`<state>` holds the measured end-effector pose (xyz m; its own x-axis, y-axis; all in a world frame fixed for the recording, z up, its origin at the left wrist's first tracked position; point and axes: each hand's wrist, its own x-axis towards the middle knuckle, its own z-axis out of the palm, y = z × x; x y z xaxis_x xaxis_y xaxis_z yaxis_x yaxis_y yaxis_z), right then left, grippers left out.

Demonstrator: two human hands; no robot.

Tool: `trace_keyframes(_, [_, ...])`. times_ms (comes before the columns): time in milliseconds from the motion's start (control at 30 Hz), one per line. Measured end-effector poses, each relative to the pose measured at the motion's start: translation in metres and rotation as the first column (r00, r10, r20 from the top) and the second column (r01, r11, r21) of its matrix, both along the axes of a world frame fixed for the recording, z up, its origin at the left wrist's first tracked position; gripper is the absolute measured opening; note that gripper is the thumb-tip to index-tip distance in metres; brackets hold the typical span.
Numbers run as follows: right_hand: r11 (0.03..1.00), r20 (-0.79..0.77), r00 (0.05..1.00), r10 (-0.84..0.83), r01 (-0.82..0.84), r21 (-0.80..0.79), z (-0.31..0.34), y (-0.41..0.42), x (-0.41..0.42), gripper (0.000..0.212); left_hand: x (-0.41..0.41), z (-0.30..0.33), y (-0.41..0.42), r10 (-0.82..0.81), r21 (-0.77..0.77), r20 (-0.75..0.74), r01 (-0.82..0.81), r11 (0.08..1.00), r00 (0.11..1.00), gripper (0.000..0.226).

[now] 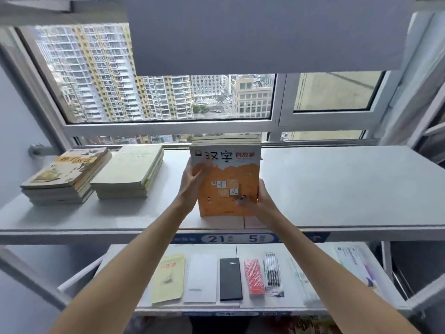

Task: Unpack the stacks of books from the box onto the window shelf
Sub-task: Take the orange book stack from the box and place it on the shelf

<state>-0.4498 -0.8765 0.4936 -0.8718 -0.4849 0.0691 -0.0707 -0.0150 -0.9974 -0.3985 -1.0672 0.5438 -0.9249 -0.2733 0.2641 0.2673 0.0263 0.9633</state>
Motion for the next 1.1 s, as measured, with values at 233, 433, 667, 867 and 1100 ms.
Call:
trace_keyframes(233, [0.998,-0.035,0.998,-0.059,0.06,0.01,-0.004,-0.013,-0.007,0.06,-0.018,-0.019,0.001,0.124,0.095,0.018,-0.125,0.988,0.992,0.053])
trace_keyframes(433, [0.988,0.083,0.988,-0.131,0.124,0.088,0.032,-0.057,-0.026,0.056,-0.058,0.017,-0.044,0.141,0.015,0.299,-0.153,0.988,0.944,0.061])
trace_keyframes(667, [0.975,0.277,0.951,-0.135,0.078,0.208,0.049,-0.111,-0.051,0.047,-0.107,0.026,-0.106,0.168,-0.158,0.586,-0.092,0.983,0.793,0.058])
trace_keyframes(867, [0.904,0.253,0.952,-0.173,0.052,0.424,0.037,-0.134,-0.07,0.055,-0.126,-0.011,-0.13,0.322,-0.38,0.636,-0.079,0.922,0.701,0.084])
trace_keyframes(1100, [0.883,0.237,0.954,-0.186,0.056,0.466,0.034,-0.137,-0.071,0.051,-0.136,-0.02,-0.131,0.466,-0.562,0.646,-0.036,0.826,0.604,0.091])
